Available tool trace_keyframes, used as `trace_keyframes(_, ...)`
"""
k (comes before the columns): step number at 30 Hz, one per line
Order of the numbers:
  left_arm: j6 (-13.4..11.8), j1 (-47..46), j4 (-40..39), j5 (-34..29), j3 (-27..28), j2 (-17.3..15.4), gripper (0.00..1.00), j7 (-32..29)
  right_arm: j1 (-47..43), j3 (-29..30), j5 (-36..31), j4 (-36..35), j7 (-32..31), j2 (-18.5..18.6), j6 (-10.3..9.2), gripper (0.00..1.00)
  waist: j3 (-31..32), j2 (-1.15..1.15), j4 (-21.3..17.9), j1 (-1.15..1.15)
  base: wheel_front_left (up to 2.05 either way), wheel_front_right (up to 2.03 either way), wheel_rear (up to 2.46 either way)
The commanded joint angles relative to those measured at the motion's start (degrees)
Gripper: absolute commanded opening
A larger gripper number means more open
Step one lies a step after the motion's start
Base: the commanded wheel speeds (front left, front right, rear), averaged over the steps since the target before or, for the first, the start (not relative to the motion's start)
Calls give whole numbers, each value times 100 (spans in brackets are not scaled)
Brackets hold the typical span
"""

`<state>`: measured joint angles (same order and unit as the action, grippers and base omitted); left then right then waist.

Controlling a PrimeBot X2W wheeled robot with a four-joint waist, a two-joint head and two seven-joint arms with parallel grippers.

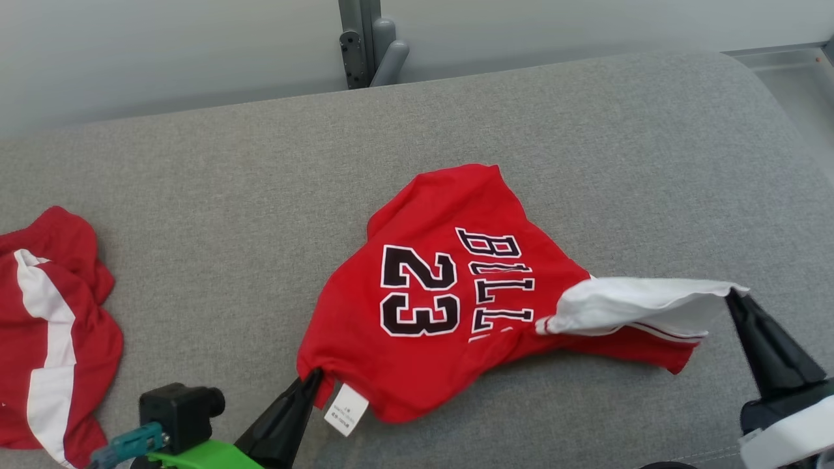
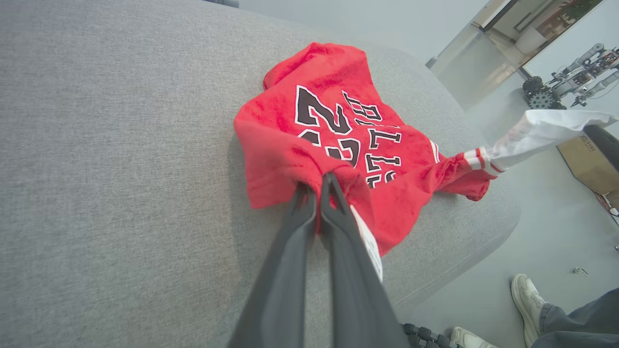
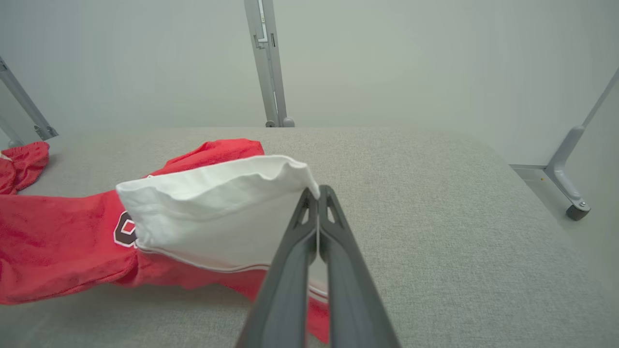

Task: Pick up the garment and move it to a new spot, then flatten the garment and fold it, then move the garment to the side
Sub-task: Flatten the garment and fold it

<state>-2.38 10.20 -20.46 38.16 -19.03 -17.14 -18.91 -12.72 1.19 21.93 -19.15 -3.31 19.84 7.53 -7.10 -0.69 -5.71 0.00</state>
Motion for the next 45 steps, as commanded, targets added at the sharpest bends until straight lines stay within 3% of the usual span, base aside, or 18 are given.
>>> trace_keyframes(1, -33, 135, -345, 112, 66, -82, 0, -79, -74, 180, 144, -195, -46, -26, -8, 0, 0, 69, 12, 0, 0, 0, 0)
trace_keyframes(9, -87, 242, -1891, 629, 753, -403, 0, -210, 48, 1340, 1053, -1139, -228, -59, -8, 0, -6, 69, 2, 0, 0, 0, 0)
trace_keyframes(13, -13, -206, -2432, 788, 1118, -626, 0, -348, 424, 1852, 1564, -1490, -430, 212, -7, 0, -209, 69, -20, 0, 0, 0, 0)
trace_keyframes(17, 25, -1245, -2563, 1071, 1458, -946, 0, -752, 1253, 1911, 2026, -1540, -761, 668, -7, 0, -857, 69, -40, 0, 0, 0, 0)
trace_keyframes(20, 66, -2524, -2093, 1286, 1494, -1243, 0, -1266, 2246, 1659, 2240, -1214, -1032, 1035, -7, 0, -1456, 69, -2, 0, 0, 0, 0)
trace_keyframes(23, 60, -4203, -1234, 1421, 1289, -1330, 0, -1780, 3612, 1249, 2509, -622, -1390, 1144, -7, 0, -2058, 69, 89, 0, 0, 0, 0)
trace_keyframes(27, -134, -6709, 588, 1008, 868, -977, 0, -2028, 5987, 694, 2279, 693, -1850, 872, -5, 0, -2795, 69, 199, 0, 0, 0, 0)
trace_keyframes(30, -231, -8391, 2060, 277, 669, -783, 0, -1641, 7884, 363, 1554, 1958, -1813, 324, -4, 0, -3194, 69, 150, 0, 0, 0, 0)
trace_keyframes(32, -295, -9336, 2956, -211, 665, -601, 0, -962, 8964, 206, 954, 2740, -1491, -1, -4, 0, -3337, 69, 134, 0, 0, 0, 0)
trace_keyframes(33, -237, -9719, 3339, -415, 625, -538, 0, -551, 9457, 232, 748, 3106, -1239, -206, -4, 0, -3391, 69, 131, 0, 0, 0, 0)
trace_keyframes(34, -237, -9719, 3339, -415, 625, -538, 0, -551, 9457, 232, 748, 3106, -1239, -206, -4, 0, -3391, 69, 131, 0, 0, 0, 0)
trace_keyframes(36, -153, -10371, 3971, -674, 643, -361, 0, 311, 10347, 375, 530, 3678, -687, -638, -3, 0, -3515, 69, 103, 0, 0, 0, 0)
trace_keyframes(38, -19, -10904, 4504, -935, 621, -287, 0, 1159, 11003, 356, 355, 4125, -236, -824, -4, 0, -3650, 69, 78, 0, 0, 0, 0)
trace_keyframes(42, 513, -11230, 5375, -1104, 436, -101, 0, 2390, 11423, 48, 640, 4768, 332, -1025, -4, 0, -3794, 69, -14, 0, 0, 0, 0)
trace_keyframes(45, 809, -10875, 5948, -995, 322, -98, 0, 2966, 10839, -539, 1175, 4894, 534, -925, -4, 0, -3796, 69, -112, 0, 0, 0, 0)
